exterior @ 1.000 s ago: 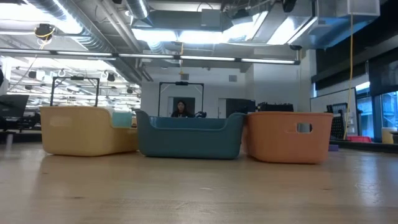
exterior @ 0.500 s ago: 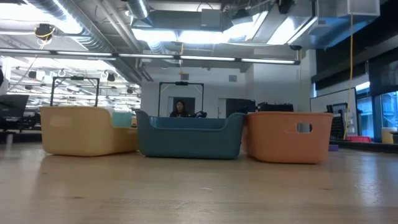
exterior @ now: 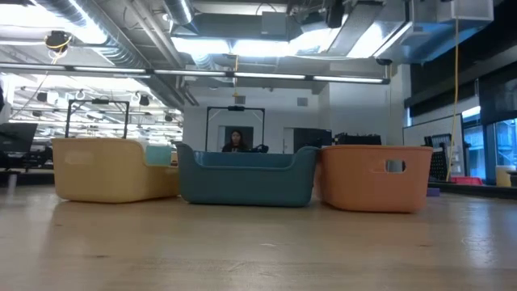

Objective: Sort & place blocks by color
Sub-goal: Put the blue block into the yellow bin

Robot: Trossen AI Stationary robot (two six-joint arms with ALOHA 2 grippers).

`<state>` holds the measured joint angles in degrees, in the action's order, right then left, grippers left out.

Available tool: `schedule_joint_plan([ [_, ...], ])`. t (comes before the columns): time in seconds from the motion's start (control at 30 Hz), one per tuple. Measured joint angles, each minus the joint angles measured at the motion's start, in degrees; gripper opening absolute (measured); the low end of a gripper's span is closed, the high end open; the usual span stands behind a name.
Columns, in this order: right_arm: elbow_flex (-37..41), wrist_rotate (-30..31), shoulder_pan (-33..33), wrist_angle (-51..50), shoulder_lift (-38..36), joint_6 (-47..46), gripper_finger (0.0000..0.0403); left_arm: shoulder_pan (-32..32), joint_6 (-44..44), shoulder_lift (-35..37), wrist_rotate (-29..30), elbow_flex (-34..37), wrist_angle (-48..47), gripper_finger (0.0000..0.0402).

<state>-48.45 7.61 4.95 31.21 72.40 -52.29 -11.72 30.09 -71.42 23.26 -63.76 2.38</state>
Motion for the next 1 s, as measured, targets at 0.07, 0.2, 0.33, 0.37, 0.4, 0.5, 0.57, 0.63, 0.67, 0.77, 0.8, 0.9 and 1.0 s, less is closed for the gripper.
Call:
schedule_joint_plan([
  [0.07,0.0,0.6,0.0,1.6,0.9,0.1,0.0134,0.1,0.5,-1.5,1.3,-0.9,0.7,0.0165],
  [0.2,0.0,1.1,0.0,3.1,2.1,0.0,0.0134,0.1,1.1,-2.8,3.0,-1.2,2.6,0.0165],
  [0.33,0.0,1.1,0.0,6.1,3.1,0.0,0.0134,0.1,4.5,-4.1,3.2,-1.2,4.8,0.0165],
  [0.37,0.0,1.2,0.0,6.6,3.3,0.0,0.0134,0.1,5.1,-4.4,3.4,-1.2,5.0,0.0165],
  [0.4,0.0,1.5,0.0,6.7,3.5,0.0,0.0134,0.1,5.6,-4.6,3.8,-1.2,5.4,0.0165],
  [0.5,0.0,1.9,0.1,7.7,3.8,0.0,0.0134,0.4,6.1,-5.2,5.4,-1.2,7.1,0.0165],
  [0.57,0.0,2.6,0.1,7.6,4.0,0.0,0.0134,0.5,6.1,-5.2,6.4,-1.2,7.1,0.0165],
  [0.63,0.0,2.6,0.3,7.7,3.9,0.0,0.0134,0.4,6.2,-5.2,6.5,-1.2,7.6,0.0165],
  [0.67,0.0,2.8,0.5,7.7,3.9,0.0,0.0134,0.4,6.5,-5.2,6.9,-1.2,7.8,0.0165],
  [0.77,0.0,3.4,1.0,7.7,4.0,0.1,0.0134,0.1,8.5,-5.0,9.3,-1.2,8.3,0.0165],
  [0.8,0.0,3.6,1.1,7.8,4.0,0.1,0.0134,0.1,9.0,-5.0,9.3,-1.2,8.4,0.0165],
  [0.9,0.0,3.7,1.4,8.1,4.0,0.1,0.0134,0.0,9.2,-5.0,10.0,-1.2,8.8,0.0165],
  [1.0,0.0,3.9,1.5,8.3,4.0,0.0,0.0134,0.1,9.1,-5.2,9.6,-1.2,9.0,0.0165],
])
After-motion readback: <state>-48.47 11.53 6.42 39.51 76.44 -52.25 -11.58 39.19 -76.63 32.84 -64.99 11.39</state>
